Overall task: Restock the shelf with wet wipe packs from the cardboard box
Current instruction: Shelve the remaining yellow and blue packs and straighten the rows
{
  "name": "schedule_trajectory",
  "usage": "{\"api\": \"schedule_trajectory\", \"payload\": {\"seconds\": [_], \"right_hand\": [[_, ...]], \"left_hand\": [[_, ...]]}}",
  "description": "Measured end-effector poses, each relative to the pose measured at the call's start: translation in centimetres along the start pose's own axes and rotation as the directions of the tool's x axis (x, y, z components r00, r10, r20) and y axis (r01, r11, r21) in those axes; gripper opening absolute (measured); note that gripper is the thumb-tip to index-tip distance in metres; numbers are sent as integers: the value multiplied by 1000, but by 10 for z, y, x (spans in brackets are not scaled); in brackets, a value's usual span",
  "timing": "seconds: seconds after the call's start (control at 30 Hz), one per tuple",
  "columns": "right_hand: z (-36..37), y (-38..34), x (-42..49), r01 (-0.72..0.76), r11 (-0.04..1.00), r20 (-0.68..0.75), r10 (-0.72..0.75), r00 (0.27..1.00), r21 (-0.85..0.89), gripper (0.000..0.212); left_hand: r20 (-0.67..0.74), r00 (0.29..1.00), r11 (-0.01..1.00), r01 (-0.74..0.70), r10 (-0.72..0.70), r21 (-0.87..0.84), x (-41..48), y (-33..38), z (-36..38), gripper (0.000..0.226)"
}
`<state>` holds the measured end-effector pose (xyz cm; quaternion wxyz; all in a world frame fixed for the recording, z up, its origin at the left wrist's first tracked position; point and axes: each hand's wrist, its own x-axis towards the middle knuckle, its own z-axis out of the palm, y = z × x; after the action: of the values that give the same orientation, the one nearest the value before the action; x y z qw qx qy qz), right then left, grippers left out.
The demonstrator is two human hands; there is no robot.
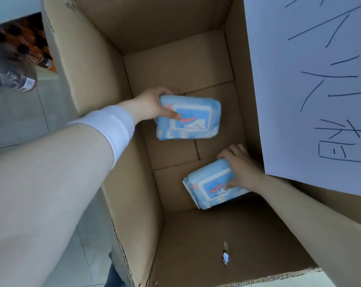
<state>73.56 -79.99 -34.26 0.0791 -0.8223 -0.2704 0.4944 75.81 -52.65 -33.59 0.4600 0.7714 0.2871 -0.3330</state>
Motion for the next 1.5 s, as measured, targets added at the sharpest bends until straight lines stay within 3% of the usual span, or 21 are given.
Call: {"api": "schedule_trajectory", "payload": {"seconds": [0.07,0.17,0.23,0.3,0.4,0.47,0.53,0.63,0.67,0.77,0.87,0.93,1.0,1.17,1.23,1.37,1.5], "right_hand": [[5,-4,0,-86,936,-128,137,982,340,89],[18,-6,-2,-236,721,-100,390,916,652,103],[31,1,-2,-317,593,2,469,883,740,101],[39,9,-6,-361,482,117,464,878,798,100],[43,15,-13,-375,440,187,413,891,815,128],[43,17,-14,-391,398,214,420,882,830,137],[38,14,-16,-420,368,256,418,872,830,120],[31,8,-21,-482,301,361,377,853,823,52],[29,3,-24,-484,289,376,359,855,826,39],[29,-12,-32,-441,267,334,363,870,857,28],[33,-34,-45,-384,305,216,463,859,871,32],[32,-53,-59,-363,390,104,548,830,846,45],[22,-78,-83,-358,429,18,620,785,829,54],[-23,-148,-171,-291,520,-170,667,725,803,52],[-42,-180,-211,-206,526,-236,653,720,825,48],[-70,-246,-277,89,452,-336,503,796,887,41],[-69,-318,-309,221,306,-307,270,913,926,89]], "left_hand": [[-149,984,967,57,-96,-249,3,3,11,75],[-195,941,816,124,-278,-565,6,1,34,85],[-105,929,653,166,-355,-739,8,-7,47,81],[-34,933,558,184,-357,-809,9,-15,57,71],[19,936,462,191,-352,-866,5,-19,65,27],[56,929,437,225,-367,-871,2,-15,65,18],[66,937,461,229,-343,-857,0,-11,63,18],[49,939,529,235,-342,-816,-6,0,62,28],[14,941,557,212,-339,-803,-9,4,62,31],[-175,945,677,63,-278,-734,-17,17,62,39],[-307,938,832,-38,-162,-554,-35,26,50,53],[-352,933,869,-109,-79,-483,-59,32,33,52],[-380,925,859,-174,-26,-482,-92,35,7,49],[-399,917,735,-275,6,-620,-205,35,-77,53],[-431,901,699,-338,48,-630,-259,33,-110,38],[-575,810,624,-507,111,-594,-360,14,-168,18],[-642,762,551,-571,80,-609,-440,-24,-211,49]]}}
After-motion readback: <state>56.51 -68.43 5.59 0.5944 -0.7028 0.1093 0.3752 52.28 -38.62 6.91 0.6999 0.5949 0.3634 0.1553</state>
